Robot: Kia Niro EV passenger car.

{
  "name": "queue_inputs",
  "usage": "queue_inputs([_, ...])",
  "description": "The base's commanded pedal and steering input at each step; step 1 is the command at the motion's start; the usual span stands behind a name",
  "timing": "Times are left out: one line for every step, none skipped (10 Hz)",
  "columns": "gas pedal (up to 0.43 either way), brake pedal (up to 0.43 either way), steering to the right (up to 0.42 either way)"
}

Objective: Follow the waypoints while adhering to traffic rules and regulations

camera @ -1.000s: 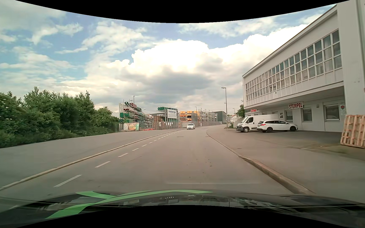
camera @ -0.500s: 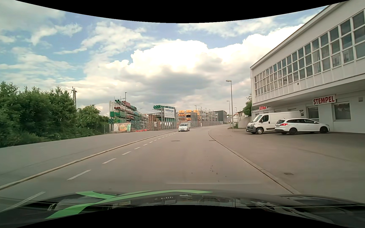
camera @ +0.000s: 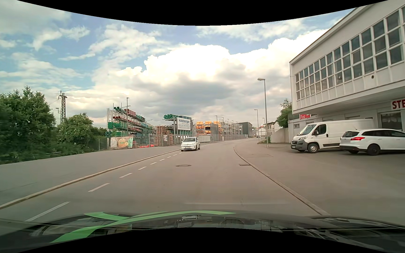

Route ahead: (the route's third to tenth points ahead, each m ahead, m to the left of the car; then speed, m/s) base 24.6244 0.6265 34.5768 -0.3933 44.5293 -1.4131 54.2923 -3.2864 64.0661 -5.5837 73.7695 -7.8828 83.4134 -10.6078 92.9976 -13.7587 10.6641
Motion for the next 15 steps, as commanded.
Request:
queue_inputs([0.087,0.000,0.004])
queue_inputs([0.087,0.000,0.005])
queue_inputs([0.087,0.000,0.005])
queue_inputs([0.087,0.000,0.005])
queue_inputs([0.087,0.000,0.005])
queue_inputs([0.087,0.000,0.005])
queue_inputs([0.087,0.000,0.005])
queue_inputs([0.118,0.000,0.005])
queue_inputs([0.150,0.000,0.005])
queue_inputs([0.150,0.000,0.005])
queue_inputs([0.157,0.000,0.005])
queue_inputs([0.169,0.000,0.005])
queue_inputs([0.169,0.000,0.005])
queue_inputs([0.169,0.000,0.006])
queue_inputs([0.169,0.000,0.007])
